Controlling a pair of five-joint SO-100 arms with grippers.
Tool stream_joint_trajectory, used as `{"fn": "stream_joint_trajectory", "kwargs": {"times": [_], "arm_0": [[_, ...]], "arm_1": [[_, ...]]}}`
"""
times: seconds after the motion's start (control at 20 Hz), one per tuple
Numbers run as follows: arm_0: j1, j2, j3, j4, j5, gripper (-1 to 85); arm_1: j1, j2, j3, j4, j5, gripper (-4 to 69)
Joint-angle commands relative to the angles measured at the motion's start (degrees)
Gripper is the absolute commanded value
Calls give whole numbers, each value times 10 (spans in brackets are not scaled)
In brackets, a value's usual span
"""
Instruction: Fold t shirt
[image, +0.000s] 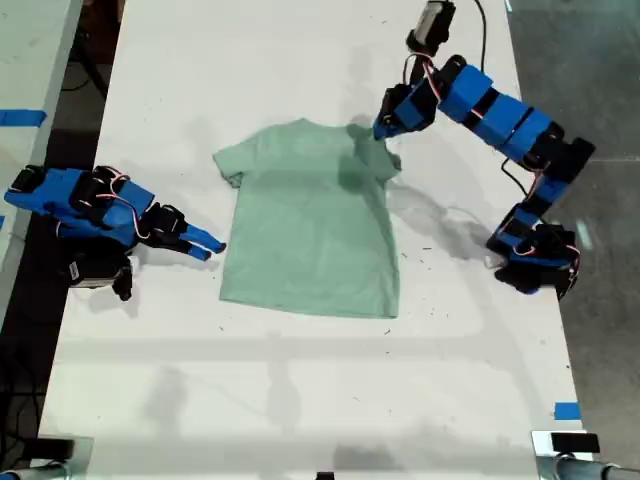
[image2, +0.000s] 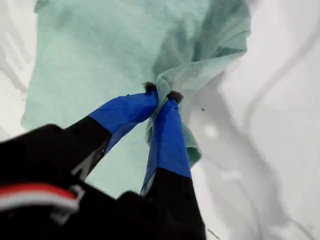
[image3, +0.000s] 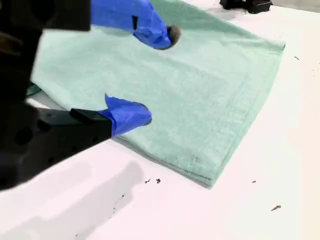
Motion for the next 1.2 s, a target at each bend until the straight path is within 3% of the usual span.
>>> {"fn": "stream_joint_trajectory", "kwargs": {"times": [0.0,0.15,0.35,0.4,0.45,0.5,0.65,0.7,0.8,0.85,0.9,1.0,1.15], "arm_0": [[-3,3,1,0,3,211],[-3,3,1,0,3,211],[-3,3,1,0,3,211],[-3,3,1,0,3,211],[-3,3,1,0,3,211],[-3,3,1,0,3,211],[-3,3,1,0,3,211],[-3,3,1,0,3,211],[-3,3,1,0,3,211],[-3,3,1,0,3,211],[-3,3,1,0,3,211],[-3,3,1,0,3,211],[-3,3,1,0,4,211]], "arm_1": [[-65,-19,-45,-67,3,5],[-113,-112,-60,-134,-3,5],[-147,-239,-112,-166,-9,24],[-152,-250,-117,-168,-13,171],[-153,-249,-120,-154,-17,386],[-146,-236,-129,-118,-15,481],[-109,-115,-130,-32,-35,493],[-95,-59,-124,-10,-47,478],[-76,68,-93,30,-65,318],[-72,134,-71,55,-59,117],[-71,201,-38,83,-36,4],[-79,354,93,125,10,4],[-110,660,428,77,51,5]]}}
